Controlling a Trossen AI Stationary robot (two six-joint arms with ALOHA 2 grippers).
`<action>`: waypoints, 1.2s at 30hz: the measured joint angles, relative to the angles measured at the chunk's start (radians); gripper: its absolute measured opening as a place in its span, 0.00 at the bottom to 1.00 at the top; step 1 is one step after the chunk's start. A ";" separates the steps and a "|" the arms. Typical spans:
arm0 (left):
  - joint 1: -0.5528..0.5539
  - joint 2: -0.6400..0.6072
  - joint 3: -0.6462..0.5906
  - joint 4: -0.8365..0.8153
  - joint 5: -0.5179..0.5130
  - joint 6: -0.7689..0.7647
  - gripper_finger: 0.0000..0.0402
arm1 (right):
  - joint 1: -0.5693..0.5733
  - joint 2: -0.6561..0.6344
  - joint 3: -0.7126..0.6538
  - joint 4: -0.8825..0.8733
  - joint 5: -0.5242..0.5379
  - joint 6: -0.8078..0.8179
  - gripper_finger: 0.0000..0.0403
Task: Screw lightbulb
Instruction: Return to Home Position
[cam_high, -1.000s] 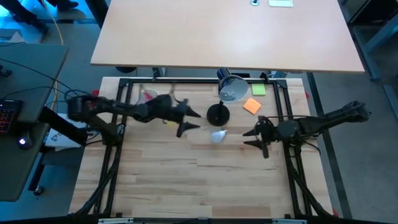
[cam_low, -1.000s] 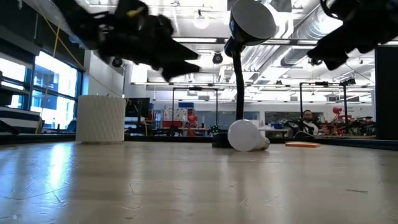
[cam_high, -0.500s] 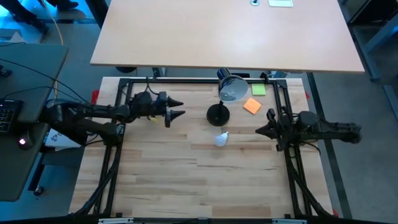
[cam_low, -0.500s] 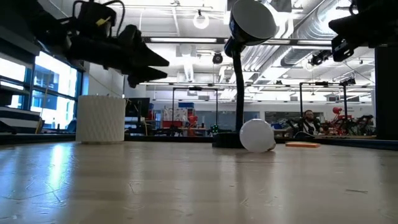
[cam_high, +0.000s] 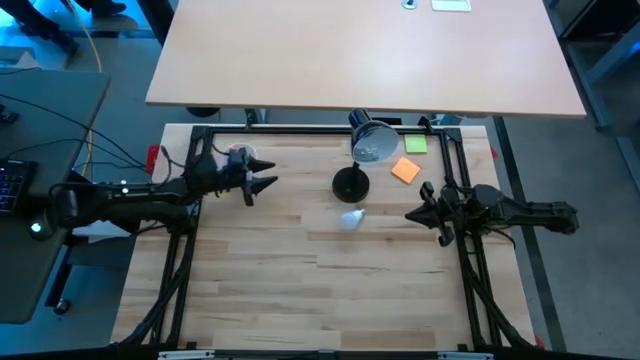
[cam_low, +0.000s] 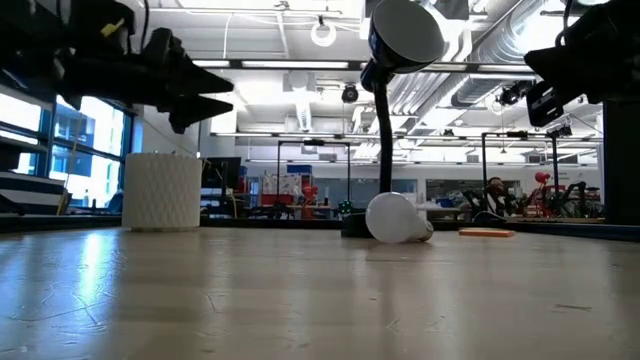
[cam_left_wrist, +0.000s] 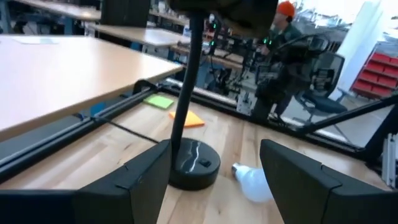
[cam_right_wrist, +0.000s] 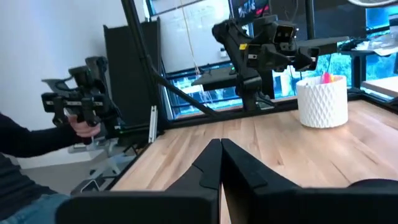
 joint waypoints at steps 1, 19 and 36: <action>0.000 -0.016 -0.011 0.006 0.000 -0.003 0.60 | 0.000 0.002 -0.007 0.009 0.000 0.004 0.00; -0.010 -0.269 -0.200 0.155 0.136 -0.032 0.56 | 0.000 0.002 -0.007 0.016 0.033 0.022 0.00; 0.127 -0.431 -0.206 0.060 0.345 -0.029 0.02 | 0.000 0.002 -0.007 0.014 0.078 0.076 0.00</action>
